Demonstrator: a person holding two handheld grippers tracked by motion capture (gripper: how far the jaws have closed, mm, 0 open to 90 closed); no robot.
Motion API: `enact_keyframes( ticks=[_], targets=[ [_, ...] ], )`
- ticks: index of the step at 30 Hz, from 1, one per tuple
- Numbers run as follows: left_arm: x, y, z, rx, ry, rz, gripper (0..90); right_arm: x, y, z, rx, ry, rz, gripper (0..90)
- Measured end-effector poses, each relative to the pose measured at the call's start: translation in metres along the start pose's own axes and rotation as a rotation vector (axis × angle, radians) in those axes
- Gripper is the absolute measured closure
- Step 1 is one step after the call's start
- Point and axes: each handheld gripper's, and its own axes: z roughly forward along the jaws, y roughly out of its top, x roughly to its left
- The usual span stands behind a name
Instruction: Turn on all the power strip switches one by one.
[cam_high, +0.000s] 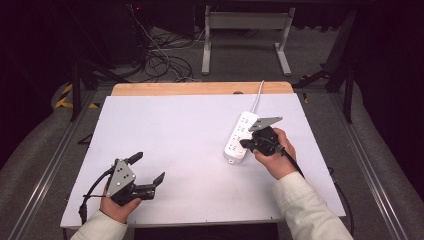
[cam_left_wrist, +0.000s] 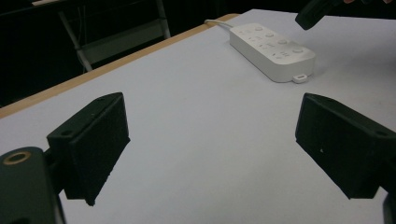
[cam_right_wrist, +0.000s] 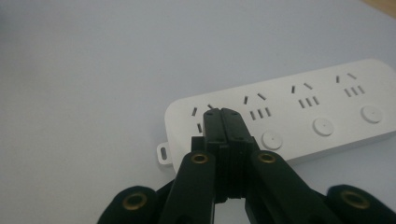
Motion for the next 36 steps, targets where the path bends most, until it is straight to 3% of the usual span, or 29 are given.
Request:
enact_keyframes(
  ticks=[17,36],
  targets=[
    [0.0,0.0,0.0,0.002,0.001,0.006,10.2,-0.003,-0.001,0.019,0.094,0.009,-0.004,90.0],
    [0.0,0.0,0.0,0.005,-0.001,0.005,10.2,0.0,-0.003,0.025,0.101,0.009,0.006,90.0]
  ],
)
